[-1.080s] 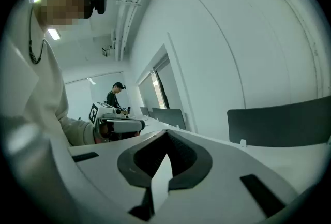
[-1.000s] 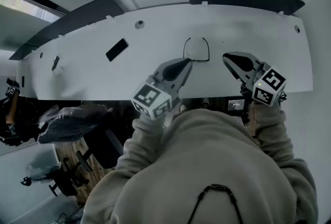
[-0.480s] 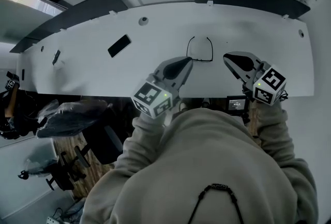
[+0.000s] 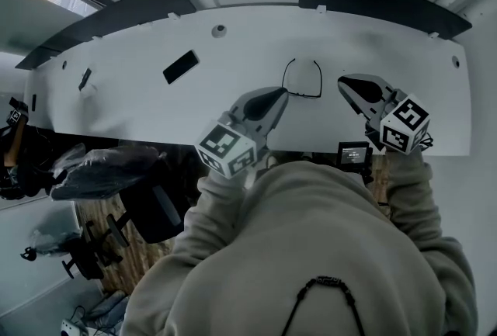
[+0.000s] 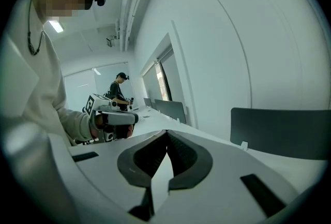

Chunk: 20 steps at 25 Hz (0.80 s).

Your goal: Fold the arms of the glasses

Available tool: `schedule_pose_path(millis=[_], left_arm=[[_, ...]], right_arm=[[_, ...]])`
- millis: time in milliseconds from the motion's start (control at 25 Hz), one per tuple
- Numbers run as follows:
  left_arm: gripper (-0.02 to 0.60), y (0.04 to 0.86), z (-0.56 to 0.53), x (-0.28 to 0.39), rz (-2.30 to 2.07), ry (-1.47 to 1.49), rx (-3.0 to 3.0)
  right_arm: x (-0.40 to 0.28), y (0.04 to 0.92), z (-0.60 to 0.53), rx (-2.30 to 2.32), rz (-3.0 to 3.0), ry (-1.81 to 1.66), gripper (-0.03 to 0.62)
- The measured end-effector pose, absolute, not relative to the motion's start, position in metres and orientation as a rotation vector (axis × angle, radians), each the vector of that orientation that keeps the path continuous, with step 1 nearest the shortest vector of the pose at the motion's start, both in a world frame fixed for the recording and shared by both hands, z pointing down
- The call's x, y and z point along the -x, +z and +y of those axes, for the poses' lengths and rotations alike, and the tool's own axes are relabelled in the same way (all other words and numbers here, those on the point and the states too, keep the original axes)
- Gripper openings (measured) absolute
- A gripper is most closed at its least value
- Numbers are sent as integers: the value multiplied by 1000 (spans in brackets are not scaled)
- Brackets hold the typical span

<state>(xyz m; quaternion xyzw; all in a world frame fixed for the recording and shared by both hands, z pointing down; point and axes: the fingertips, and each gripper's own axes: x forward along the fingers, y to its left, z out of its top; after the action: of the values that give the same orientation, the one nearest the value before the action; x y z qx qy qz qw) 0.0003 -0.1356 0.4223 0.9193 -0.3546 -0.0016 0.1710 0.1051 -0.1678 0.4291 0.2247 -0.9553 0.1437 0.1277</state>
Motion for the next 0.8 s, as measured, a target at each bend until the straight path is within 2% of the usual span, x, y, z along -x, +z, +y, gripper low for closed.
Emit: schedule_pose_path(millis=[800], left_arm=[[5, 433, -157, 16, -1138, 15, -2523]], right_arm=[[-83, 477, -203, -455, -2672, 380, 21]])
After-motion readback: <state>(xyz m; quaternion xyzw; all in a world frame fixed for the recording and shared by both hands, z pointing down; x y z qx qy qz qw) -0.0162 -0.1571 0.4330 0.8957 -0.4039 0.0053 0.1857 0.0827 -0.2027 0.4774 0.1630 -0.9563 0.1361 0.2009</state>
